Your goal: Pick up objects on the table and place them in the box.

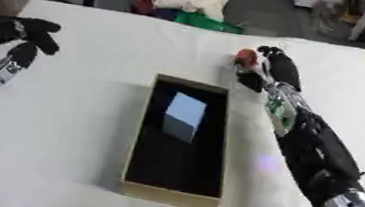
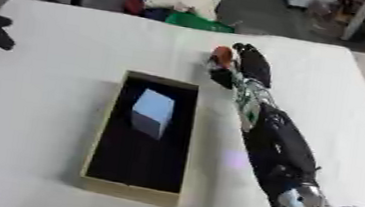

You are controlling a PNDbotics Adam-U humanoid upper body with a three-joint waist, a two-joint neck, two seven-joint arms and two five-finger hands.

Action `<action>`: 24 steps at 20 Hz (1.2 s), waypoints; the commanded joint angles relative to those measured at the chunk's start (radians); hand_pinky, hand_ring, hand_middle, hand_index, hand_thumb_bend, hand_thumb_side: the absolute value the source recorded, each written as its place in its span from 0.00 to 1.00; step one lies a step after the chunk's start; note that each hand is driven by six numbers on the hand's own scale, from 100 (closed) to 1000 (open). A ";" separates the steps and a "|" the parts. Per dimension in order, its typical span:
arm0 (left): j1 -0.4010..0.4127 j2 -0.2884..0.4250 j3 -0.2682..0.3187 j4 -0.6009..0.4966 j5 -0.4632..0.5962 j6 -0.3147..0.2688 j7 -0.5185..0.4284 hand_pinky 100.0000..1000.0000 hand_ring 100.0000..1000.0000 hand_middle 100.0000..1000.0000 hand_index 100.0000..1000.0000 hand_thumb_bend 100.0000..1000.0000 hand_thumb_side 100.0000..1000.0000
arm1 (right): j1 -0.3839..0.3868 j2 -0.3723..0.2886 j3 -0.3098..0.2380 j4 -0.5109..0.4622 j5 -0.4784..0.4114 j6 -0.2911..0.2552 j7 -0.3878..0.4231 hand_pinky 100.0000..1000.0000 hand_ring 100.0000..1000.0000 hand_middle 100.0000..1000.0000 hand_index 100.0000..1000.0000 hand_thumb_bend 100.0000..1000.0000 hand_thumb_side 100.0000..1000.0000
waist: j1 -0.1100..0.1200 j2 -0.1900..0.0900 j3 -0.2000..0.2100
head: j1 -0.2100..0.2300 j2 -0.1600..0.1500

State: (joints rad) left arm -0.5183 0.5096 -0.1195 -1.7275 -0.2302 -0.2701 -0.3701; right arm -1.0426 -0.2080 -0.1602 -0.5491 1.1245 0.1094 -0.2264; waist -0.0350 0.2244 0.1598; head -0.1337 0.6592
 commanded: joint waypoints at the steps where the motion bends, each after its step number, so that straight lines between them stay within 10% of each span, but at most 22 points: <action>1: -0.019 0.008 0.011 -0.018 0.007 -0.001 -0.003 0.76 0.64 0.60 0.88 0.00 0.97 | -0.019 -0.020 -0.004 -0.009 -0.006 0.007 0.003 0.75 0.83 0.76 0.87 0.10 0.67 | 0.006 -0.012 0.004 | 0.001 0.000; 12: -0.024 0.003 0.010 -0.021 0.008 -0.002 -0.004 0.76 0.64 0.60 0.88 0.00 0.97 | -0.014 -0.026 -0.011 -0.020 -0.011 0.016 -0.041 0.72 0.79 0.63 0.75 0.00 0.57 | 0.012 0.001 0.025 | 0.000 0.002; 24: -0.019 0.004 0.012 -0.017 0.012 -0.001 -0.004 0.76 0.64 0.60 0.88 0.00 0.97 | -0.013 -0.042 -0.017 -0.030 -0.047 0.047 -0.180 0.64 0.69 0.36 0.48 0.00 0.26 | 0.012 -0.007 0.011 | 0.009 0.008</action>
State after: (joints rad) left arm -0.5232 0.5015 -0.1195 -1.7285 -0.2280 -0.2689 -0.3722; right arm -1.0380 -0.2194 -0.1769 -0.5572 1.0873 0.1568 -0.3924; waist -0.0280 0.2394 0.1706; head -0.1274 0.6598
